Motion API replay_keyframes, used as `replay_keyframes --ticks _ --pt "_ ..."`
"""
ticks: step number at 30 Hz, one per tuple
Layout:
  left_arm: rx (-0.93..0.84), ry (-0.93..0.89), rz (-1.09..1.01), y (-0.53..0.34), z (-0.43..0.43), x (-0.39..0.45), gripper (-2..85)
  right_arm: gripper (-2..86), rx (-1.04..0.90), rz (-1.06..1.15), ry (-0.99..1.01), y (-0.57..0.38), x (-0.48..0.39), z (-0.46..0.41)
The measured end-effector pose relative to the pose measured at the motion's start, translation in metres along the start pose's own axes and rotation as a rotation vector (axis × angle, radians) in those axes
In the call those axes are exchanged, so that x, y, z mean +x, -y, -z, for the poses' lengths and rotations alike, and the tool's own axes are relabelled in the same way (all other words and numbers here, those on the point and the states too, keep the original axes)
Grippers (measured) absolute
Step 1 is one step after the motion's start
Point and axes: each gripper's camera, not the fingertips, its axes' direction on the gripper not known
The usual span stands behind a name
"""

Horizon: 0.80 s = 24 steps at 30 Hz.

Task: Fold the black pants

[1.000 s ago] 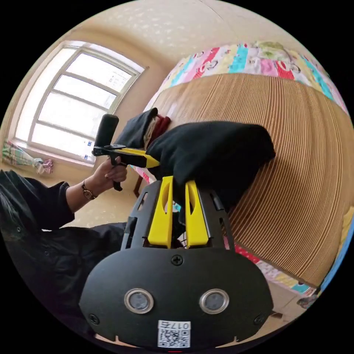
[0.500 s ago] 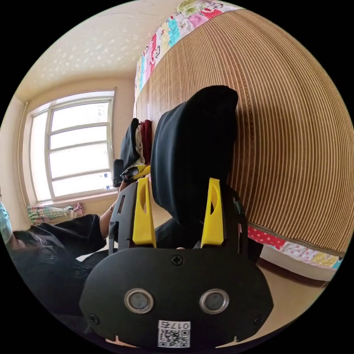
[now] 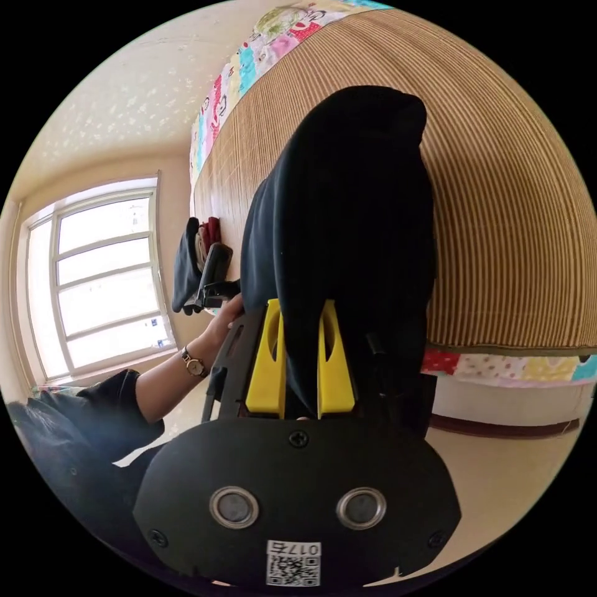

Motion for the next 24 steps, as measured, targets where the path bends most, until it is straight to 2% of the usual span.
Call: replay_keyframes --ticks 3,7,12,13,15,18,19,22,24 --pt "-0.079 -0.073 -0.059 0.032 -0.067 0.050 4.9 8.5 0.121 -0.084 -0.130 0.010 0.050 0.075" --pt "-0.198 -0.054 -0.190 0.060 -0.152 0.127 5.8 8.2 0.278 -0.238 -0.318 0.011 0.092 0.162" --pt "-0.295 0.012 -0.230 0.037 -0.184 0.151 6.5 4.4 0.387 -0.318 -0.641 -0.010 0.067 0.180" --pt "-0.326 -0.018 -0.265 0.025 -0.179 0.145 3.8 3.1 0.432 -0.318 -0.658 -0.020 0.057 0.172" --pt "-0.351 -0.033 -0.256 0.004 -0.161 0.124 2.7 1.6 0.478 -0.285 -0.613 -0.035 0.042 0.151" --pt "-0.309 0.065 -0.153 -0.034 -0.099 0.069 4.4 0.6 0.498 -0.115 -0.411 -0.052 0.008 0.095" --pt "-0.273 0.122 -0.092 -0.051 -0.066 0.044 4.7 0.4 0.452 -0.062 -0.360 -0.050 -0.008 0.067" --pt "-0.090 0.198 0.104 -0.100 0.040 -0.012 4.8 0.2 0.259 0.046 -0.318 -0.031 -0.058 -0.003" --pt "0.074 0.229 0.129 -0.130 0.114 -0.028 4.7 0.2 0.220 0.149 -0.295 -0.022 -0.096 -0.032"
